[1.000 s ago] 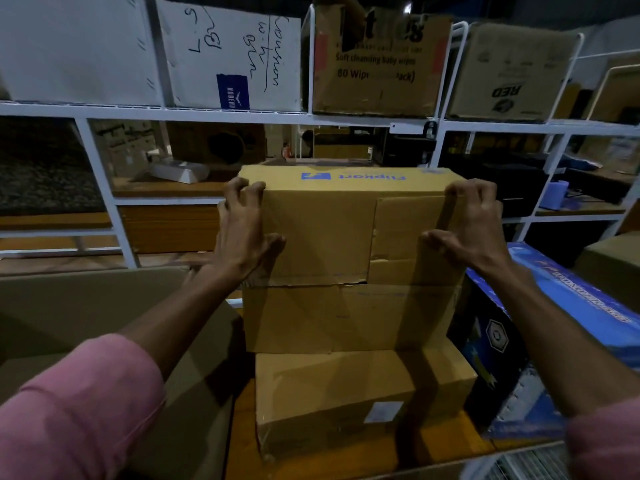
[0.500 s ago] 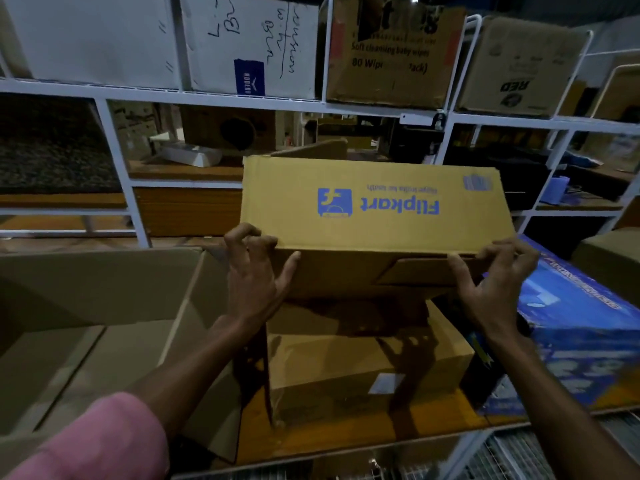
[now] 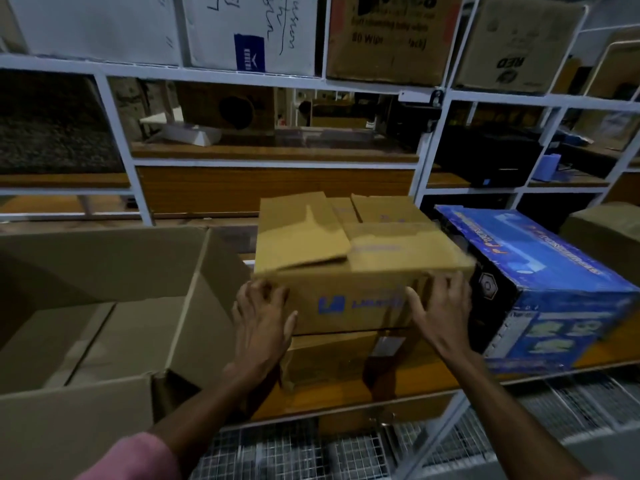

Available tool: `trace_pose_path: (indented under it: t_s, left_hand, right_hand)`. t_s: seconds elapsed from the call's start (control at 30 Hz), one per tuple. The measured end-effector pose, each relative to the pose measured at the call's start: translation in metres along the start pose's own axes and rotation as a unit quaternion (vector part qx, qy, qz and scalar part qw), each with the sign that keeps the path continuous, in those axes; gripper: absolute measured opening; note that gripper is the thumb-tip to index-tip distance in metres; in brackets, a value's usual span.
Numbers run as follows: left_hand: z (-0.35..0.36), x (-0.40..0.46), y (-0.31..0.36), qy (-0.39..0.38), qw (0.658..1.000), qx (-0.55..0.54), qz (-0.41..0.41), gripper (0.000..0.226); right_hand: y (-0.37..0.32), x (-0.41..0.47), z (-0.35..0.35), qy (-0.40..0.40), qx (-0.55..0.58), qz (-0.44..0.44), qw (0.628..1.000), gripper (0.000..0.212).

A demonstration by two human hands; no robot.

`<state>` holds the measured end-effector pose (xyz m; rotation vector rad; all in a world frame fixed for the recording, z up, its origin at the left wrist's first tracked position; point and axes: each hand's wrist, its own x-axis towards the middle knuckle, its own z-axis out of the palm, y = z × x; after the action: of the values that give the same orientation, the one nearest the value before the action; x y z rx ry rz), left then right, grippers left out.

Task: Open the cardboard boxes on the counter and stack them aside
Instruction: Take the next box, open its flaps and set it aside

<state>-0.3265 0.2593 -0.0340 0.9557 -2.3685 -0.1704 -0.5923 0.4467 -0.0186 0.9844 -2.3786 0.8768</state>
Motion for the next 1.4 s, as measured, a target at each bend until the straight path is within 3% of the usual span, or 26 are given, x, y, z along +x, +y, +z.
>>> trace_pose_path:
  t_s: [0.17, 0.27, 0.43, 0.53, 0.63, 0.8, 0.9, 1.1, 1.4]
  left_hand:
    - [-0.003, -0.001, 0.006, 0.020, 0.998, 0.056, 0.024, 0.047]
    - [-0.006, 0.007, 0.017, 0.032, 0.993, 0.078, 0.079, 0.049]
    - [-0.005, 0.022, 0.047, -0.020, 0.973, 0.054, 0.222, 0.053]
    - [-0.003, 0.035, 0.063, -0.074, 0.963, 0.034, 0.257, 0.058]
    - [-0.006, 0.059, 0.070, -0.072, 0.970, 0.032, 0.232, 0.059]
    - [-0.018, 0.104, 0.061, -0.067, 0.986, 0.124, 0.090, 0.063]
    - [-0.023, 0.125, 0.039, -0.050, 0.982, 0.179, 0.024, 0.063]
    - [-0.017, 0.127, -0.007, -0.119, 0.984, 0.067, -0.113, 0.063]
    - [-0.006, 0.125, -0.005, -0.144, 0.978, 0.070, -0.134, 0.047]
  right_hand:
    - [-0.032, 0.010, 0.003, 0.034, 0.000, -0.090, 0.995, 0.026]
    - [-0.049, 0.025, 0.009, 0.008, 0.004, -0.141, 0.990, 0.017]
    - [-0.081, 0.057, 0.028, -0.184, 0.077, -0.214, 0.956, 0.019]
    - [-0.088, 0.071, 0.027, -0.262, 0.172, -0.233, 0.921, 0.050]
    - [-0.086, 0.083, 0.029, -0.294, 0.150, -0.248, 0.911, 0.069]
    - [-0.087, 0.086, 0.048, -0.270, -0.035, -0.213, 0.938, 0.046]
    - [-0.089, 0.089, 0.054, -0.256, -0.052, -0.196, 0.945, 0.040]
    - [-0.082, 0.106, 0.064, -0.251, -0.036, -0.180, 0.951, 0.037]
    - [-0.107, 0.144, 0.094, -0.302, -0.063, -0.185, 0.933, 0.045]
